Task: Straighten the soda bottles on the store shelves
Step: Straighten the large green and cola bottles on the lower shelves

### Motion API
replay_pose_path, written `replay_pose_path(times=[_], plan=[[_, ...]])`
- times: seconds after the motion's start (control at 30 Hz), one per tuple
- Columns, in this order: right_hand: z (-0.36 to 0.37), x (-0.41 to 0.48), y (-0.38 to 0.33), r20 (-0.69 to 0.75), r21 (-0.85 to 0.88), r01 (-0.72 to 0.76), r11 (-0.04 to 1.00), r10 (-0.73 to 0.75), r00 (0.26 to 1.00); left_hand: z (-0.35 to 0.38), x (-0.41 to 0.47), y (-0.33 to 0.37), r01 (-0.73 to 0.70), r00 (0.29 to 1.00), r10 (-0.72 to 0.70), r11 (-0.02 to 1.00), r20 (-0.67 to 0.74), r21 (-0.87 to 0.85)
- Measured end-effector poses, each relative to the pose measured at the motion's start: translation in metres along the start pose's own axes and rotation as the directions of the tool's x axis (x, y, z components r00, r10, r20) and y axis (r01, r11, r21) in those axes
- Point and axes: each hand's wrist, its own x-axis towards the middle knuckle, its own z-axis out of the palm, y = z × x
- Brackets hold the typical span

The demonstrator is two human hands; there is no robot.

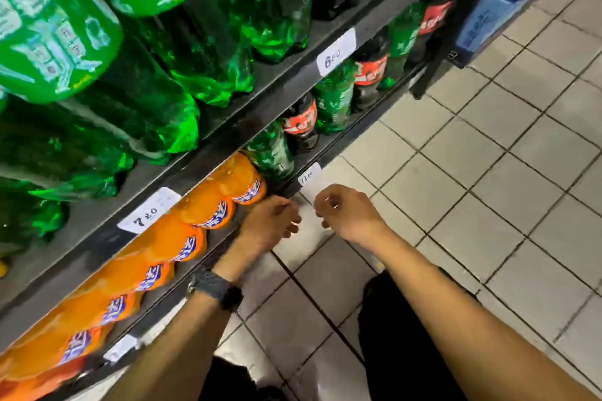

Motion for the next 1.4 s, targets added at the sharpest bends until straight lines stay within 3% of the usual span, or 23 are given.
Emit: replay_pose_path(times=[0.13, 0.27, 0.43, 0.7, 0.83, 0.97, 1.07, 1.27, 1.4], plan=[[-0.039, -0.048, -0.003, -0.068, 0.150, -0.121, 0.981, 0.132, 0.989, 0.020, -0.050, 0.041, 0.123, 0.992, -0.116, 0.979, 0.054, -0.164], [-0.079, -0.104, -0.032, -0.040, 0.282, -0.209, 0.936, 0.229, 0.973, 0.016, -0.118, 0.092, 0.190, 0.974, -0.153, 0.952, 0.165, -0.241], [-0.147, -0.162, -0.102, -0.072, 0.329, -0.205, 0.922, 0.241, 0.968, -0.003, -0.188, 0.158, 0.178, 0.983, -0.166, 0.957, 0.071, -0.227], [-0.226, -0.261, -0.212, -0.190, 0.348, -0.093, 0.933, 0.168, 0.967, -0.044, -0.283, 0.245, -0.019, 0.997, 0.031, 0.983, 0.064, -0.182], [-0.246, -0.338, -0.251, -0.307, 0.321, 0.005, 0.947, 0.099, 0.947, -0.069, -0.334, 0.287, -0.080, 0.970, 0.140, 0.955, 0.196, -0.286], [-0.268, -0.402, -0.280, -0.446, 0.392, 0.164, 0.905, 0.031, 0.895, -0.092, -0.391, 0.315, -0.360, 0.923, 0.378, 0.915, 0.074, -0.183], [-0.292, -0.425, -0.294, -0.523, 0.399, 0.243, 0.884, 0.002, 0.852, -0.097, -0.416, 0.345, -0.478, 0.868, 0.493, 0.862, 0.061, -0.168], [-0.361, -0.413, -0.292, -0.611, 0.399, 0.324, 0.858, -0.015, 0.791, -0.058, -0.408, 0.411, -0.538, 0.827, 0.556, 0.826, 0.085, -0.167], [-0.417, -0.387, -0.270, -0.576, 0.435, 0.291, 0.852, 0.015, 0.818, -0.002, -0.381, 0.448, -0.525, 0.839, 0.534, 0.845, 0.101, -0.105]])
